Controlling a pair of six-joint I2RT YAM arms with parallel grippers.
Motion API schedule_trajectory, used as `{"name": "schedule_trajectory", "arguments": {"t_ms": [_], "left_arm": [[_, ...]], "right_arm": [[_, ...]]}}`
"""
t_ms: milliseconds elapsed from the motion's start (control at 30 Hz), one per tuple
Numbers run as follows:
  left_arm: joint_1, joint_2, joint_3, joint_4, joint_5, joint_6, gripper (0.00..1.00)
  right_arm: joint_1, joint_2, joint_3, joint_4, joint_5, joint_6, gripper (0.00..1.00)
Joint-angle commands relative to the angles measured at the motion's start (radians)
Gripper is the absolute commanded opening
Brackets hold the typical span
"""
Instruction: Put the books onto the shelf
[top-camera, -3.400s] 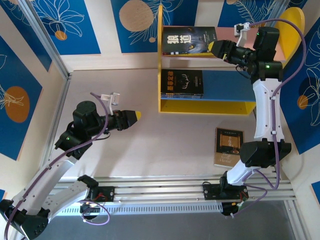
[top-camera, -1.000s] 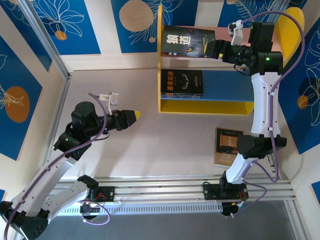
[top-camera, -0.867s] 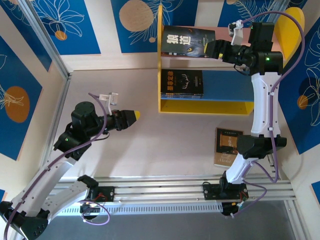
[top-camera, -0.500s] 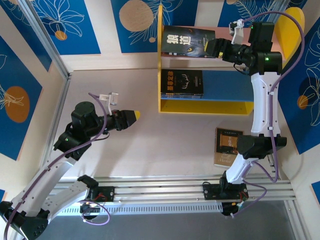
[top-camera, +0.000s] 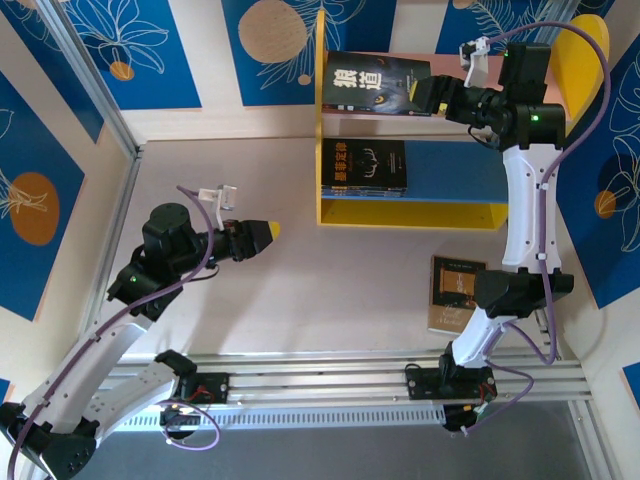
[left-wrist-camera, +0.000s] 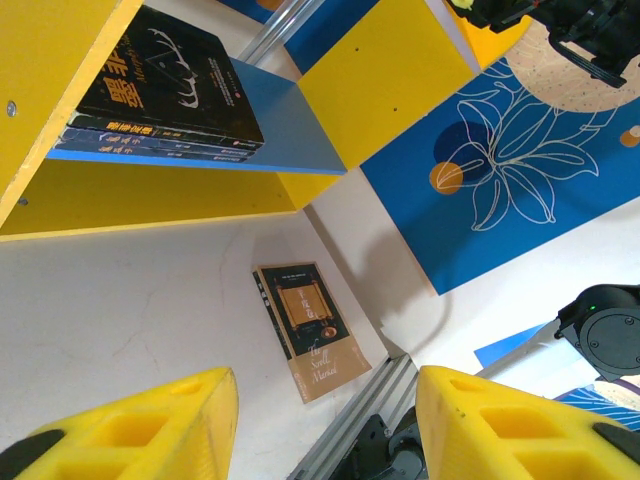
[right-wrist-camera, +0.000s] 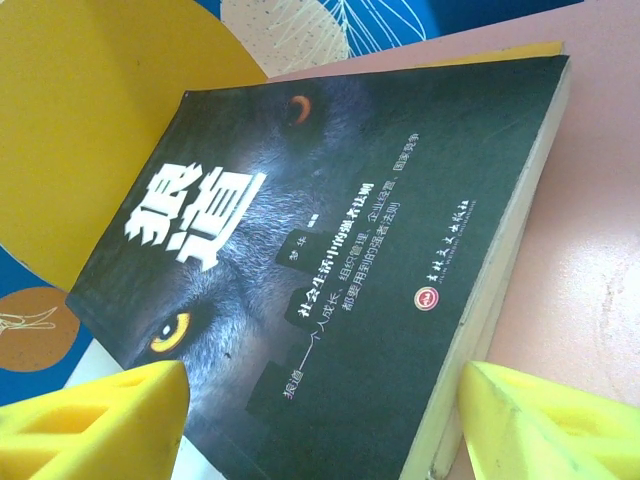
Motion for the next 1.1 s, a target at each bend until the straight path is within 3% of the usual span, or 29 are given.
{"name": "schedule_trajectory", "arguments": {"t_ms": [0,1067], "left_arm": [[0.009,-0.019,-0.002,0.007,-0.008,-0.002,0.51],[0.01,-0.017,0.009,0.006,-0.005,-0.004,0.51]], "right_arm": [[-0.002,0.004,0.016,0.015,-0.046,0.008,0.72],[0.013,0.117,0.153,0.039,-0.118,0.04,0.72]]}}
